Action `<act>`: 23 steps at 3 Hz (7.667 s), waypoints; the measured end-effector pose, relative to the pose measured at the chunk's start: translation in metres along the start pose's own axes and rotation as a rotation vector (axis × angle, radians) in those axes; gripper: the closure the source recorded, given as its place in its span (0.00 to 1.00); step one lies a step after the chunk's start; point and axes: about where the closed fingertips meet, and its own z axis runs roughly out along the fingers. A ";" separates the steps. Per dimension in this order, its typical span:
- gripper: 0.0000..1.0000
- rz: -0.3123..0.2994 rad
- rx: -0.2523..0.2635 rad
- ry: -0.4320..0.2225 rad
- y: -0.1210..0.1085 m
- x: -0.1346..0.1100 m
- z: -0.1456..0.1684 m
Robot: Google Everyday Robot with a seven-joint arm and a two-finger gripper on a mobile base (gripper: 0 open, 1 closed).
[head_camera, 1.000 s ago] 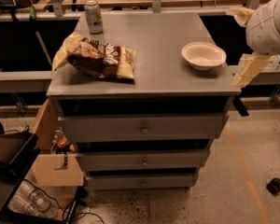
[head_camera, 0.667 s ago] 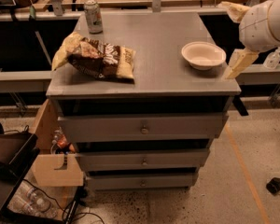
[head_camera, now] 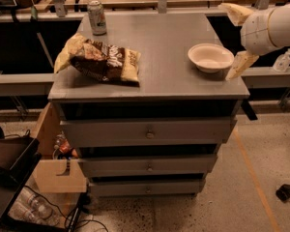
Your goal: Move paper bowl near 7up can
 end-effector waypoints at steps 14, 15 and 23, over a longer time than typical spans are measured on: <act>1.00 -0.080 0.246 -0.219 -0.026 0.032 0.137; 1.00 -0.069 0.101 -0.323 -0.009 0.018 0.213; 1.00 -0.356 -0.024 -0.126 -0.124 -0.040 0.132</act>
Offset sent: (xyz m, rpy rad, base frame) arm 0.0346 -0.0729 -0.0057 -0.0635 -0.1908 -0.1970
